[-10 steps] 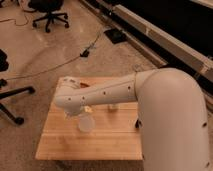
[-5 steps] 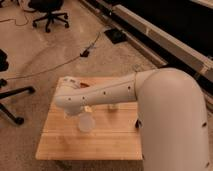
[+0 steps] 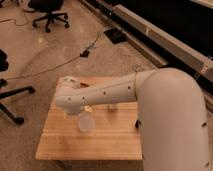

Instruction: Place the ceramic cup over the eraser

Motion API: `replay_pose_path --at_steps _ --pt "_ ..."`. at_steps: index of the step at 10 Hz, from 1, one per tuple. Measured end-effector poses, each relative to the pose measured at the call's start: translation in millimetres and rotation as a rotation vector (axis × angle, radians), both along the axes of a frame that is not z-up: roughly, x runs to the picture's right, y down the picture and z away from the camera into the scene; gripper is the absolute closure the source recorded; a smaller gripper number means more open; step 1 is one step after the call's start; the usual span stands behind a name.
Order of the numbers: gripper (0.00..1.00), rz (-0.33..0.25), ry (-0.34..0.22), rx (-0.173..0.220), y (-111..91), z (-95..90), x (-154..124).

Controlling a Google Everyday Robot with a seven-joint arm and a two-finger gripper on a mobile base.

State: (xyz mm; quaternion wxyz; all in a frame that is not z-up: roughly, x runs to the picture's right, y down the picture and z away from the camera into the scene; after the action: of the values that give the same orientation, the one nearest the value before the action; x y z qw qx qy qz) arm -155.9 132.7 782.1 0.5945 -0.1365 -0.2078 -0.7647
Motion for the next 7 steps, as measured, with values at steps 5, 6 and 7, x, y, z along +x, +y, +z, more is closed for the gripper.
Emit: replay_pose_path --at_steps 5,6,7 --pt "0.20 -0.009 0.002 -0.019 2.5 3.1 1.1" --pt "0.20 -0.013 0.005 -0.031 3.3 4.7 3.2" --pt "0.20 -0.014 0.009 -0.042 3.4 6.0 6.1"
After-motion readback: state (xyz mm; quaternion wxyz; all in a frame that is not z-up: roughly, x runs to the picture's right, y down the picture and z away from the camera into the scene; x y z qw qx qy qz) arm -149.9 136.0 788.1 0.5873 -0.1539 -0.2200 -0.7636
